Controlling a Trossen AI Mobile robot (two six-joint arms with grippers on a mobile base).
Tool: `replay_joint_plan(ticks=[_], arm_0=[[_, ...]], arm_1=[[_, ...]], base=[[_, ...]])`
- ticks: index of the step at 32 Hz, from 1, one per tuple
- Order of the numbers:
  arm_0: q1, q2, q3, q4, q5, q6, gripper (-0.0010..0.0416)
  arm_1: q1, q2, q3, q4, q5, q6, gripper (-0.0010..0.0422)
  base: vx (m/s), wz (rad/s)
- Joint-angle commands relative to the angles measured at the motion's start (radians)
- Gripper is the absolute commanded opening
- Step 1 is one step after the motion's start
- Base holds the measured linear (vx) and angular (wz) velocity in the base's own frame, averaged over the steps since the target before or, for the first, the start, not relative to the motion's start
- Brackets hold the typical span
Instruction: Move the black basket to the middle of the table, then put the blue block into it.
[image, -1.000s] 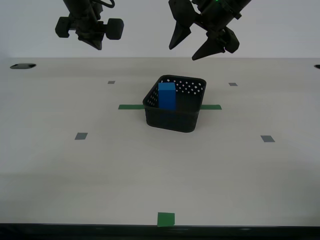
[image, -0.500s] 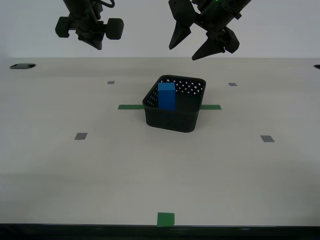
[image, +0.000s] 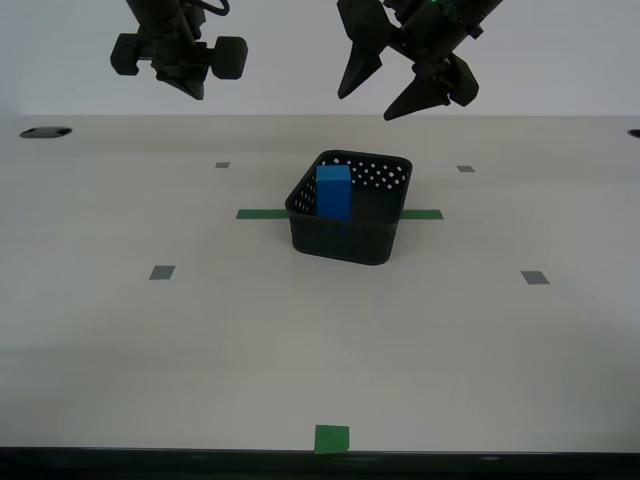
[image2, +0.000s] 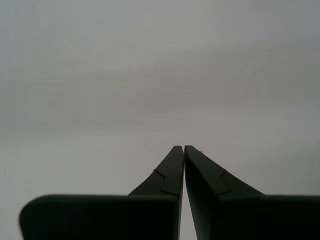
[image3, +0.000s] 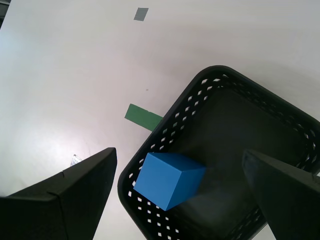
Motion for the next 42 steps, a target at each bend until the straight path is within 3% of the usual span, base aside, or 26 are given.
replay_joint_plan(ticks=[1, 42], arm_0=[[0.0, 0.0, 0.0, 0.003, 0.0, 0.0, 0.035], [0.0, 0.0, 0.0, 0.003, 0.0, 0.0, 0.0351]], arm_1=[[0.0, 0.0, 0.0, 0.0, -0.002, 0.002, 0.0], [0.0, 0.0, 0.0, 0.001, -0.002, 0.002, 0.0]], base=[[0.0, 0.0], [0.0, 0.0]])
